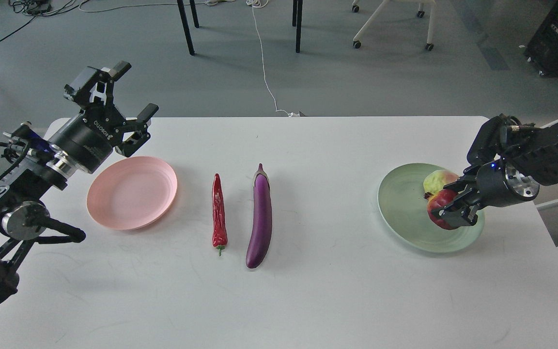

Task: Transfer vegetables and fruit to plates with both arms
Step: 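Release the pomegranate and raise the right gripper away from the plate, then reach the left gripper to the purple eggplant and grasp its stem end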

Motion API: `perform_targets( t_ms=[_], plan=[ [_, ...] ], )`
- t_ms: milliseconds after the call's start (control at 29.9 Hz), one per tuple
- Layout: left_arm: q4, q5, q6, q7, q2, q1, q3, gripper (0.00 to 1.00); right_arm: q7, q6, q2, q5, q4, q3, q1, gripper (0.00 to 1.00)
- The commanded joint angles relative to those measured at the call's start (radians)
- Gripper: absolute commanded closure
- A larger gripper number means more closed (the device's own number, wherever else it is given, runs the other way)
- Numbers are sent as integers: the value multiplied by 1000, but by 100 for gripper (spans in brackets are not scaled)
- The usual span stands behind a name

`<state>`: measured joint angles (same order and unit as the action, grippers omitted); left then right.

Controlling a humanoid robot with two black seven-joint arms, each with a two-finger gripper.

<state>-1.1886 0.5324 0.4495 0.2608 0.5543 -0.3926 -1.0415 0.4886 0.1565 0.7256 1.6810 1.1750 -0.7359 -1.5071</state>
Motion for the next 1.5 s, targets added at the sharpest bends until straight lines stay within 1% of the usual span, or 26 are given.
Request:
perform_targets(
  t_ms=[0,33,134,301,367,468,601,701,835,935,1002,1069,1169,1203,1236,1303,1370,1470],
  plan=[
    [0,0,0,1,1,0,0,2,0,-2,3,-7,-3,49,30,9],
    [0,0,0,1,1,-2,0,2,0,-2,11,-12,0,68,33,5],
    [0,1,0,1,4,-2,0,2,0,-3,38,-36,9,130,33,3],
    [0,30,1,0,7,-12,3,2,0,-6,81,-249,23,239,35,2],
    [0,67,0,1,7,-23,14,2,0,-11,93,-395,23,289,50,2],
    [-17,142,0,1,6,-34,21,2,0,-20,89,-704,11,384,129,2],
    [-63,285,-6,5,-2,-35,21,2,0,-43,69,-1128,5,579,295,2],
    [-117,437,-6,5,-5,-29,21,2,0,-45,49,-1378,-14,722,431,2],
    [-192,656,-6,3,-8,-28,24,2,0,-35,-12,-1633,-98,906,589,1],
    [-242,863,-12,-5,-8,-54,101,2,0,-26,-46,-1748,-197,1024,683,1],
    [-247,1007,-17,-26,-8,-107,174,2,0,-20,-60,-1787,-257,1076,725,1],
    [-241,1156,-29,-75,-13,-175,280,2,0,4,-84,-1798,-300,1106,751,1],
    [-198,1247,-26,-162,-45,-296,434,2,0,23,-101,-1796,-321,1106,772,1],
    [-186,1247,-22,-184,-53,-325,466,2,0,23,-101,-1796,-321,1104,774,1],
    [-159,1246,-15,-231,-68,-385,536,2,0,23,-101,-1796,-321,1103,775,1],
    [-111,1238,-6,-293,-97,-465,630,2,0,21,-98,-1796,-321,1106,775,1],
    [-63,1235,4,-319,-125,-518,699,2,0,18,-94,-1796,-321,1107,775,1],
    [-26,1232,31,-331,-158,-557,759,2,0,17,-88,-1796,-321,1109,775,1]
  ],
)
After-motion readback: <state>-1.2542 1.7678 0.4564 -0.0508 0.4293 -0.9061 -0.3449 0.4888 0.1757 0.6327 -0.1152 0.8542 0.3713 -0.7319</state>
